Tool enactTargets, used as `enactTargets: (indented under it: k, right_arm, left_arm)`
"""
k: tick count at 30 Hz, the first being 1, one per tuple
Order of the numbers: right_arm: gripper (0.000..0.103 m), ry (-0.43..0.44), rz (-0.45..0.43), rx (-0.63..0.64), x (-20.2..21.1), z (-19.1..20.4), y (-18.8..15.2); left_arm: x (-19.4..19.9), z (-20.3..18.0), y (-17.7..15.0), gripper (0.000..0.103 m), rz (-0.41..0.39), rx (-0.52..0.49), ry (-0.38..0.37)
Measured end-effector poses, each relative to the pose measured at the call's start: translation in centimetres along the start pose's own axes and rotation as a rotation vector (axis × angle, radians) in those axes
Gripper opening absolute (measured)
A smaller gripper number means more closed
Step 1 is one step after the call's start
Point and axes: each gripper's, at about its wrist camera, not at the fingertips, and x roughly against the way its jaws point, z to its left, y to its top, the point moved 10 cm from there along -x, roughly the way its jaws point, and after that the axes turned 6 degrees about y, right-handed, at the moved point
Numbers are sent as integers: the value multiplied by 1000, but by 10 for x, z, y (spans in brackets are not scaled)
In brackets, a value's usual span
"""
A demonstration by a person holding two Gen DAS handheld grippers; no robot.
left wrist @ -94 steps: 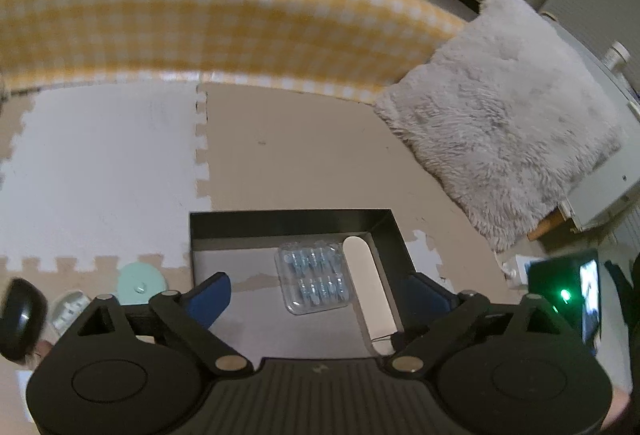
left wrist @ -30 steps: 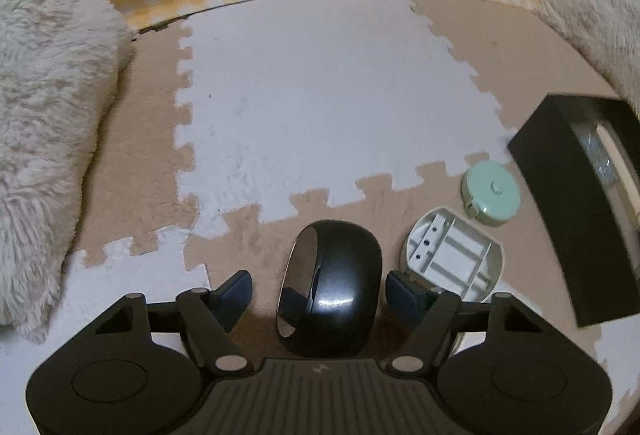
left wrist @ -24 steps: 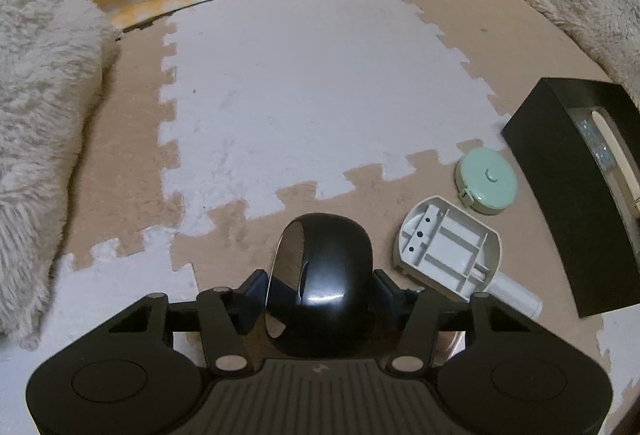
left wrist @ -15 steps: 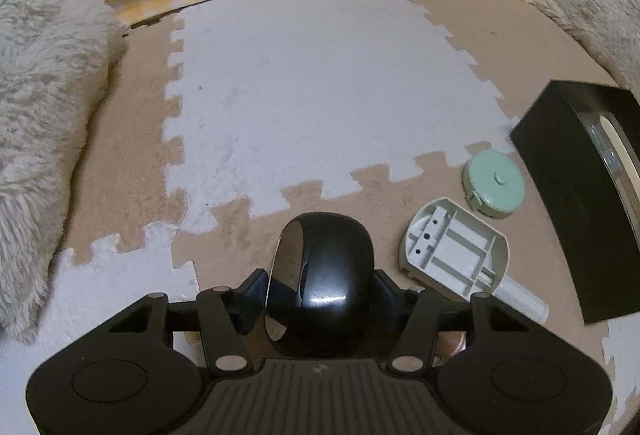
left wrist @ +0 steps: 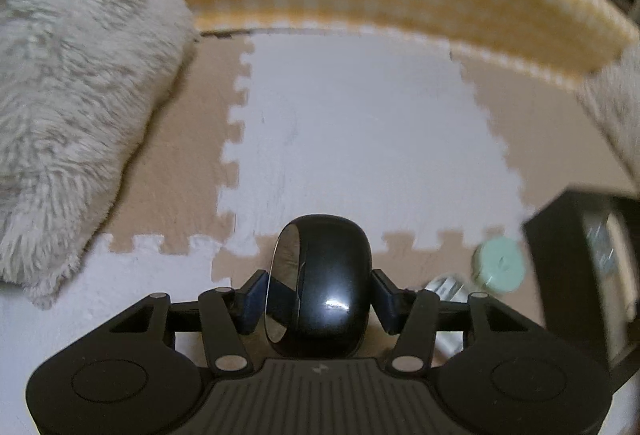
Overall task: Organize rigid objects
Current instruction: 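Carry the black mouse with the left gripper into the black tray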
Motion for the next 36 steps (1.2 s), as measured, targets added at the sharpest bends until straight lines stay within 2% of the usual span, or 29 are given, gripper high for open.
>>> enactTargets:
  k: [5, 9, 14, 18, 21, 23, 28, 36]
  right_arm:
    - [9, -3, 2, 5, 0, 1, 0]
    - [9, -2, 3, 5, 0, 1, 0]
    - [9, -3, 3, 5, 0, 1, 0]
    - [10, -1, 3, 3, 0, 1, 0]
    - [10, -1, 3, 3, 0, 0, 0]
    - [10, 0, 3, 3, 0, 0, 0]
    - [10, 12, 2, -14, 0, -1, 0]
    - [10, 21, 0, -22, -1, -1, 1]
  left_arm:
    - [31, -23, 14, 55, -68, 118, -117]
    - [58, -66, 14, 55, -87, 131, -256]
    - [80, -135, 5, 55, -60, 124, -431]
    - [87, -192, -15, 55, -16, 66, -516]
    - [81, -225, -29, 55, 38, 73, -572]
    - [74, -243, -37, 55, 71, 90, -588]
    - [50, -275, -56, 55, 124, 61, -539]
    - [19, -277, -55, 55, 155, 154, -480]
